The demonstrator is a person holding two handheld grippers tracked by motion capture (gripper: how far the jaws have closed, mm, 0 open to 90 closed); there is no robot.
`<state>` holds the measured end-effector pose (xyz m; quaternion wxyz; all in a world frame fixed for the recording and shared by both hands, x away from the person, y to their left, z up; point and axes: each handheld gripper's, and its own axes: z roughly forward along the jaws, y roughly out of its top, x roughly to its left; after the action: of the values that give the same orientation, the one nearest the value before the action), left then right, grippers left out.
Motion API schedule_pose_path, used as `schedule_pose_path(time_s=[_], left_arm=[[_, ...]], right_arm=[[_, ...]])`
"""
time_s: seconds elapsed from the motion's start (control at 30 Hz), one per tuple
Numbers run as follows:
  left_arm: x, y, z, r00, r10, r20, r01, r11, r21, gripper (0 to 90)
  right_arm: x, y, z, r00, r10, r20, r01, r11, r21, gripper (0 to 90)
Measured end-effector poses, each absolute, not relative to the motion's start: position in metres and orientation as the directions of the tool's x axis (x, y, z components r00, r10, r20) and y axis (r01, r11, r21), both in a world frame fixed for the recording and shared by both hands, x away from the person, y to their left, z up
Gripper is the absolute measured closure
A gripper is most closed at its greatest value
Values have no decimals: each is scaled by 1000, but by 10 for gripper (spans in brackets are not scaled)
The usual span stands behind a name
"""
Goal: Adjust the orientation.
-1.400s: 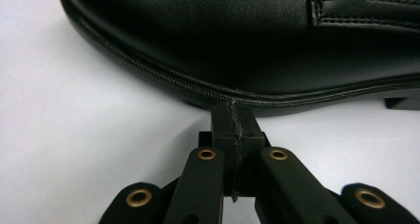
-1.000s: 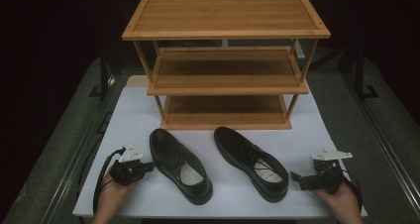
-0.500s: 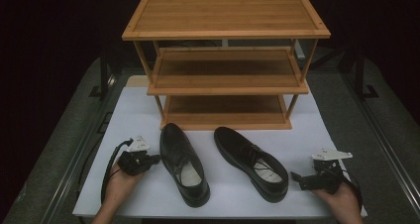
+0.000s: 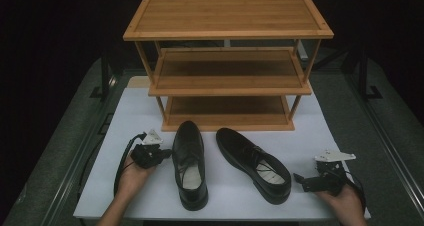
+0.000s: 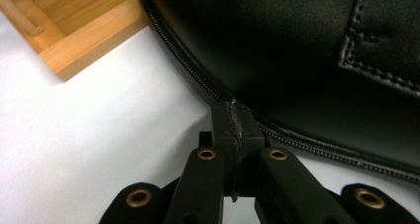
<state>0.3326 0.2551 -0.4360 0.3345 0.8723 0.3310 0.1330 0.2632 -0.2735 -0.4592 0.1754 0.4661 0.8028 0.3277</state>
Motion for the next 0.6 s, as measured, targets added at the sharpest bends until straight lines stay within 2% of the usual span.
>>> schedule_pose_path(time_s=[0.6], left_arm=[[343, 239, -436, 758, 652, 3, 476, -558, 680, 900]], right_arm=[[263, -274, -459, -505, 863, 22, 632, 353, 690, 0]])
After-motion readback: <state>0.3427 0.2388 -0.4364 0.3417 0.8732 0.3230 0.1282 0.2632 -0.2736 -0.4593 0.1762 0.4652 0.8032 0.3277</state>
